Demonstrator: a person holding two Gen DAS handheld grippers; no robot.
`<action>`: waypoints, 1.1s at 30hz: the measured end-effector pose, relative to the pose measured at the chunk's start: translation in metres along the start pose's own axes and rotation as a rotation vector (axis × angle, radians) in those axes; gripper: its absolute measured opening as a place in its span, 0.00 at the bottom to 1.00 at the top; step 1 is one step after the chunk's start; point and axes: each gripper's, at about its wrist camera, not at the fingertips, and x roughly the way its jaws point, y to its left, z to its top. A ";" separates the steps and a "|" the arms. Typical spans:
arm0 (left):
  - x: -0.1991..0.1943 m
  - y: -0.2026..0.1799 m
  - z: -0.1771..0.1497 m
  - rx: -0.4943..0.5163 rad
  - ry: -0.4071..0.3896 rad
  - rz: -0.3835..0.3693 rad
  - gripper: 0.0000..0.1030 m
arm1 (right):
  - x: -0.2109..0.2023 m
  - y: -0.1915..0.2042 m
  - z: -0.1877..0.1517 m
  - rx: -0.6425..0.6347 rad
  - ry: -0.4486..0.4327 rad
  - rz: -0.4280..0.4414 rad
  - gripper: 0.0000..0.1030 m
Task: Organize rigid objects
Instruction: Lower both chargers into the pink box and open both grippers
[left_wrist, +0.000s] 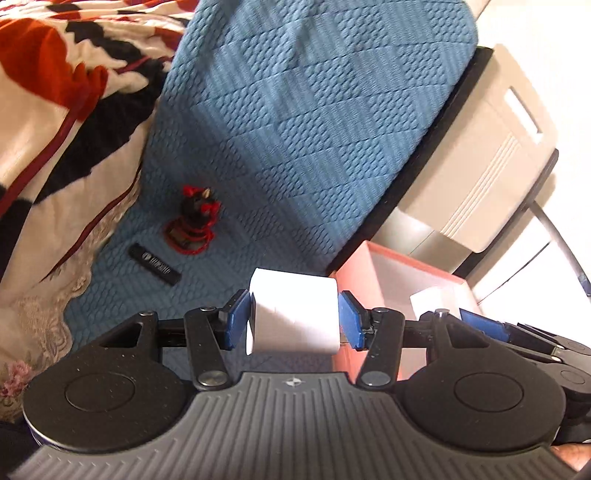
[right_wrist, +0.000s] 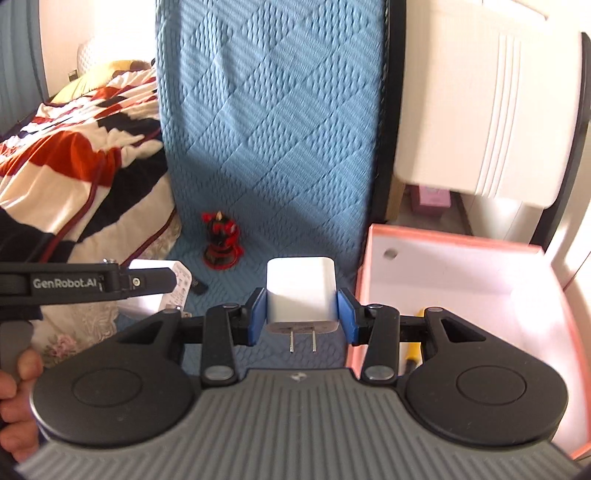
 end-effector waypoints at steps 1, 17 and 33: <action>-0.001 -0.005 0.003 0.005 -0.006 -0.007 0.56 | -0.002 -0.003 0.003 -0.002 -0.007 -0.008 0.44; 0.028 -0.101 -0.004 0.076 0.041 -0.117 0.57 | -0.040 -0.076 -0.005 0.081 -0.047 -0.098 0.44; 0.092 -0.152 -0.059 0.157 0.205 -0.072 0.57 | -0.007 -0.151 -0.087 0.212 0.132 -0.160 0.44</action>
